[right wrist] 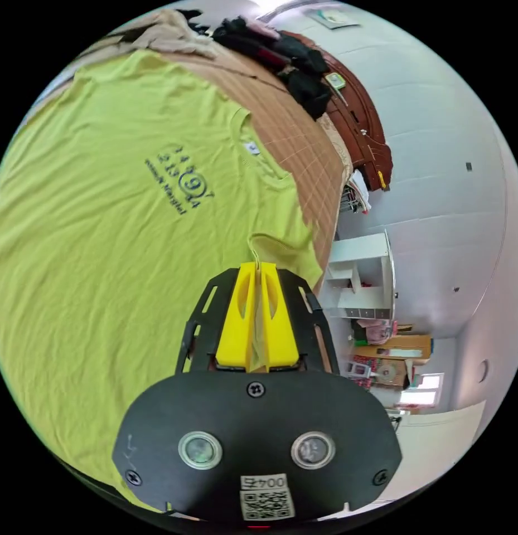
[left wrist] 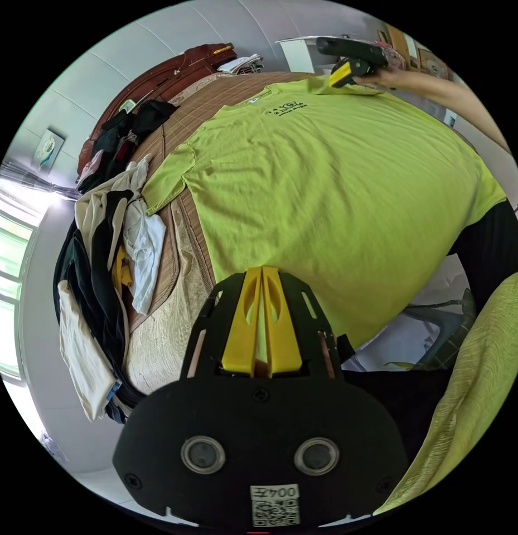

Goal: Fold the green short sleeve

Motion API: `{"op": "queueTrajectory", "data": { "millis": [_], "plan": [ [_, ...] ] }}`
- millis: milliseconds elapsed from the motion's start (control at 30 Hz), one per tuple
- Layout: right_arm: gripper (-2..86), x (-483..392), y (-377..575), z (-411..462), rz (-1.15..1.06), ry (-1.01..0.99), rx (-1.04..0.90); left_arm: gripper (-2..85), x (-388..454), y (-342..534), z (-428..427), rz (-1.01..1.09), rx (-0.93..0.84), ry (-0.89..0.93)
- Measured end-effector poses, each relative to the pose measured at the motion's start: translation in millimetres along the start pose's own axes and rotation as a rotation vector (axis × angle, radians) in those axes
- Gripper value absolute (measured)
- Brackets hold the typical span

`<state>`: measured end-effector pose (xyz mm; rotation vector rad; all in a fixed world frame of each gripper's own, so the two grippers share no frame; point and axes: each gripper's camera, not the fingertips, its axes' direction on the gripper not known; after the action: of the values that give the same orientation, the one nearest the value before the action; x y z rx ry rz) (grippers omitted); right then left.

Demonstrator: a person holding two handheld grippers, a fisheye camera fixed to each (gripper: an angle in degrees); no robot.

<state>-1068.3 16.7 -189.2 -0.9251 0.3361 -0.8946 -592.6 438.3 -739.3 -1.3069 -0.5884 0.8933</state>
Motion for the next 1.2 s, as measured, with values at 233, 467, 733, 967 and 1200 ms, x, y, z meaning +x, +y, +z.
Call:
{"op": "queueTrajectory", "data": {
  "millis": [233, 467, 733, 967, 1200],
  "plan": [
    [8.8, 96, 82, -16, 0.376, -0.357, 0.061, 0.1, -4, 8, 1, -0.026, 0.017, 0.019],
    [7.1, 196, 209, 59, 0.654, -0.648, -0.084, 0.1, -4, 11, 1, -0.028, 0.019, 0.017],
    [8.5, 231, 230, 49, 0.539, -0.519, 0.001, 0.2, 3, 10, 1, -0.004, 0.003, -0.014],
    [3.4, 223, 225, 75, 0.318, -0.308, -0.041, 0.3, 7, 10, 1, 0.002, -0.002, -0.024],
    [5.9, 276, 278, 101, 0.466, -0.413, -0.025, 0.3, 8, 12, 1, -0.004, 0.005, -0.024]
  ]
}}
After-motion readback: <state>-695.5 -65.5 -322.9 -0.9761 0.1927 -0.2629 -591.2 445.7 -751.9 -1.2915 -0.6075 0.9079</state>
